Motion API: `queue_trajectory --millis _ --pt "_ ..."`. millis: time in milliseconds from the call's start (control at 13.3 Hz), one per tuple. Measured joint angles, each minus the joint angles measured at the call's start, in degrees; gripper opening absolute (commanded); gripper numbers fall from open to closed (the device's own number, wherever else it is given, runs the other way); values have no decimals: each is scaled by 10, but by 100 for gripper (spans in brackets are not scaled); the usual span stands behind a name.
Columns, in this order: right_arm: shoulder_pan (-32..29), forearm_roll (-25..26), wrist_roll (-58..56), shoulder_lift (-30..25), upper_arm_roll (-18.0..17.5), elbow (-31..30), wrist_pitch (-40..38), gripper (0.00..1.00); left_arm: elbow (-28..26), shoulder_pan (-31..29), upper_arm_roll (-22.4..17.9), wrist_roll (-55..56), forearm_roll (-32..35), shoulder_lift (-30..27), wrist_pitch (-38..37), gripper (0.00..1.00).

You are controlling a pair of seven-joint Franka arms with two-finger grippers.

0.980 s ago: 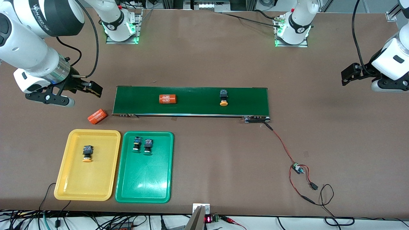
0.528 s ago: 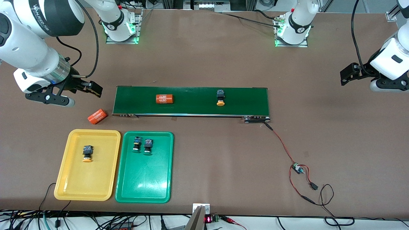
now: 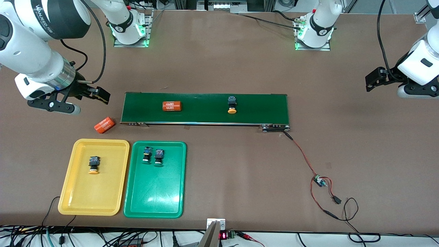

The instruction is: Sort buttons by color to trays

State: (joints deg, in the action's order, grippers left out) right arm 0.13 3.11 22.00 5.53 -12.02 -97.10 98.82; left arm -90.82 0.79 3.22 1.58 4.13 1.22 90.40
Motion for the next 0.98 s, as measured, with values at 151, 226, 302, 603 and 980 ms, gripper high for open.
queue_trajectory --millis 151,226,302,603,980 --pt "0 -2 0 -3 0 -3 -7 100 0 0 1 0 0 0 0 100" --pt "-1 -7 0 -11 0 -17 -1 100 0 0 2 0 0 0 -1 100" --pt "-2 -18 0 -30 0 -49 22 100 0 0 2 0 0 0 -2 100" --pt "-13 -52 -1 -157 -39 -236 130 100 0 1 3 0 0 0 -4 100" --pt "-23 -94 3 -233 -89 -331 173 100 0 -1 2 0 0 0 -6 100"
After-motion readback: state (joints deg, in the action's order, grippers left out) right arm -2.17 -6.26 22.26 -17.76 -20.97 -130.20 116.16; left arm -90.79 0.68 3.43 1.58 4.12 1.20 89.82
